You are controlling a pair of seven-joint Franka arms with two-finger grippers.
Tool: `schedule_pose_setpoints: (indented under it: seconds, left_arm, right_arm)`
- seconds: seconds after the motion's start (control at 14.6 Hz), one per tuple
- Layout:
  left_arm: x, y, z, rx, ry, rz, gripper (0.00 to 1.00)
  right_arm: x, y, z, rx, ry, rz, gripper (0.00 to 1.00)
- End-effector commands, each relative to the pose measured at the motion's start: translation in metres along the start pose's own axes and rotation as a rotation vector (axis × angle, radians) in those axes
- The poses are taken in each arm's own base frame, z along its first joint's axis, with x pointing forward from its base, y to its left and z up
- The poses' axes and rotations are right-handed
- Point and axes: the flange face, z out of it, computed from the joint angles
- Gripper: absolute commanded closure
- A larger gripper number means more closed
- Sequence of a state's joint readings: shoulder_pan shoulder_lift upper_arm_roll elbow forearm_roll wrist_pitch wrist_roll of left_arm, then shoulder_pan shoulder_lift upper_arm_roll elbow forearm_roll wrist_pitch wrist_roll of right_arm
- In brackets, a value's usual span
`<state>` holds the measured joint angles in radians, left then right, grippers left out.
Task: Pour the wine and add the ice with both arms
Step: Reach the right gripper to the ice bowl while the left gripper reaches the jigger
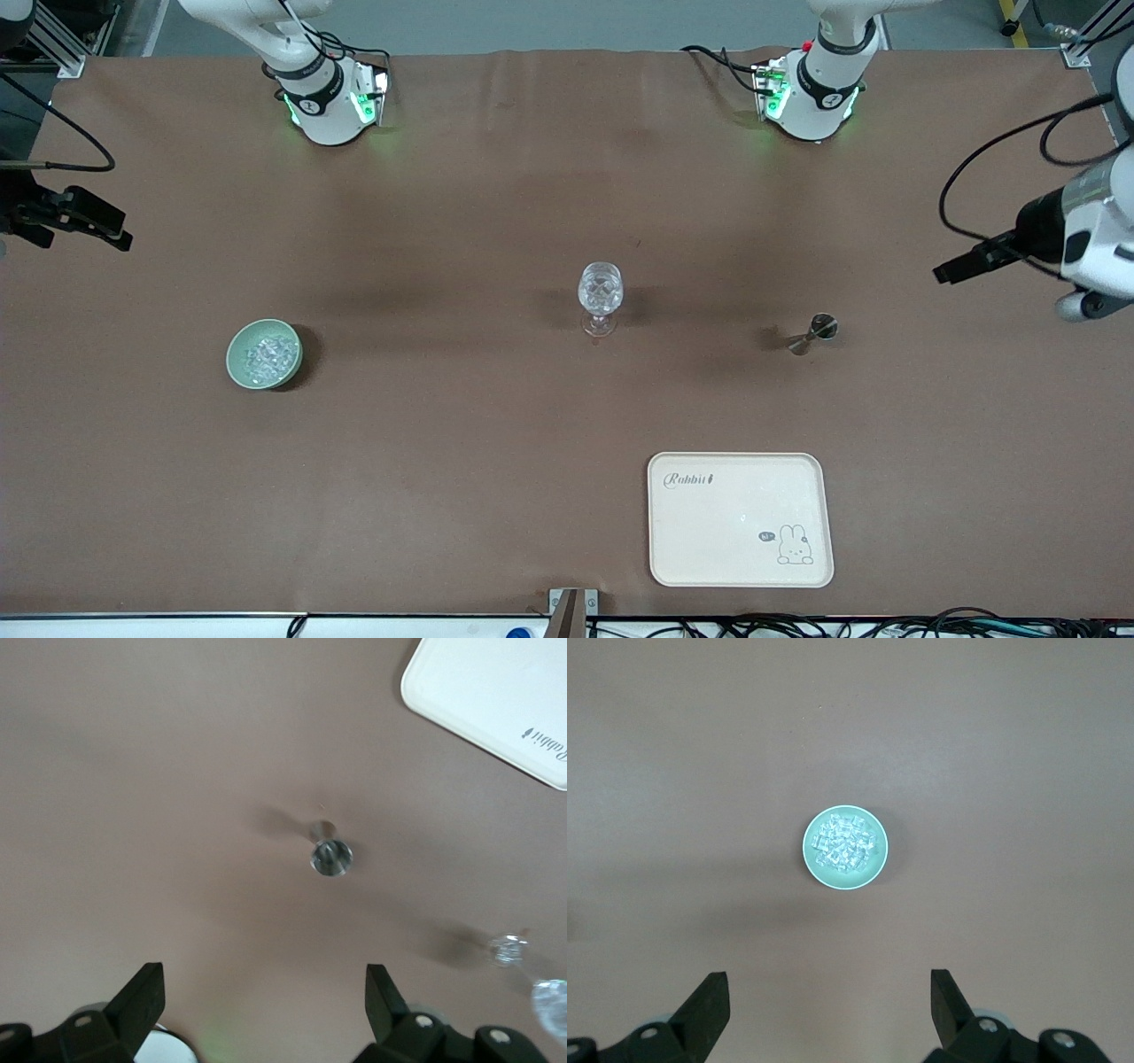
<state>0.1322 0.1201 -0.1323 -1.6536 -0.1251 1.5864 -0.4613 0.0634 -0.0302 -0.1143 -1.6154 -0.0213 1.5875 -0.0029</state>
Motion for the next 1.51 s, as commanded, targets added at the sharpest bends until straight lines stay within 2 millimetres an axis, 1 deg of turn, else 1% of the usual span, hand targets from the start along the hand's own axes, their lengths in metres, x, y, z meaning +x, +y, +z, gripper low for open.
schedule_pose_setpoints:
  seconds: [0.0, 0.07, 0.21, 0.27, 0.34, 0.48, 0.55, 0.62, 0.68, 0.75, 0.82, 0.89, 1.03, 1.1, 1.16, 1.3, 1.44]
  left_arm:
    - [0.039, -0.011, 0.037, -0.095, -0.129, -0.171, 0.01]
    - [0.049, -0.010, 0.054, -0.115, -0.165, -0.201, 0.01]
    - [0.066, -0.008, 0.091, -0.119, -0.228, -0.242, 0.04]
    - [0.075, -0.008, 0.108, -0.132, -0.259, -0.275, 0.05]
    - [0.083, -0.012, 0.124, -0.148, -0.299, -0.324, 0.08]
    - [0.096, -0.017, 0.155, -0.172, -0.377, -0.388, 0.06]
    - [0.106, -0.028, 0.171, -0.207, -0.420, -0.425, 0.06]
    - [0.115, -0.038, 0.185, -0.239, -0.453, -0.461, 0.06]
    - [0.121, -0.043, 0.200, -0.260, -0.489, -0.486, 0.07]
    - [0.124, -0.045, 0.211, -0.273, -0.516, -0.500, 0.07]
    - [0.126, -0.047, 0.221, -0.278, -0.535, -0.511, 0.07]
    - [0.130, -0.050, 0.229, -0.284, -0.551, -0.523, 0.08]
    - [0.134, -0.053, 0.251, -0.309, -0.597, -0.551, 0.09]
    - [0.137, -0.057, 0.259, -0.322, -0.616, -0.566, 0.09]
    - [0.139, -0.057, 0.267, -0.334, -0.633, -0.577, 0.09]
    - [0.143, -0.060, 0.279, -0.358, -0.647, -0.603, 0.09]
    - [0.145, -0.058, 0.294, -0.381, -0.680, -0.626, 0.09]
  right_arm:
    - [-0.007, 0.003, -0.001, -0.005, 0.008, -0.004, 0.00]
    - [-0.005, 0.004, 0.000, -0.006, 0.017, -0.003, 0.00]
    - [0.003, 0.004, 0.010, -0.008, 0.027, -0.003, 0.00]
    - [0.009, 0.004, 0.019, -0.009, 0.024, -0.004, 0.00]
    - [0.017, 0.004, 0.032, -0.012, 0.018, -0.003, 0.00]
    - [0.035, 0.003, 0.057, -0.017, 0.022, -0.003, 0.00]
    - [0.045, 0.004, 0.072, -0.020, 0.019, -0.003, 0.00]
    - [0.053, 0.010, 0.087, -0.022, 0.015, 0.009, 0.00]
    - [0.063, 0.017, 0.108, -0.024, -0.001, 0.000, 0.00]
    - [0.072, 0.025, 0.128, -0.021, -0.005, -0.026, 0.00]
    - [0.081, 0.039, 0.153, -0.022, -0.012, -0.045, 0.00]
    - [0.086, 0.046, 0.177, -0.022, -0.018, -0.049, 0.01]
    - [0.084, 0.046, 0.217, -0.025, 0.003, -0.051, 0.01]
    - [0.079, 0.045, 0.239, -0.025, 0.021, -0.051, 0.01]
    - [0.075, 0.044, 0.256, -0.027, 0.038, -0.052, 0.02]
    - [0.071, 0.037, 0.285, -0.029, 0.049, -0.060, 0.02]
    - [0.070, 0.036, 0.312, -0.010, 0.016, -0.041, 0.04]
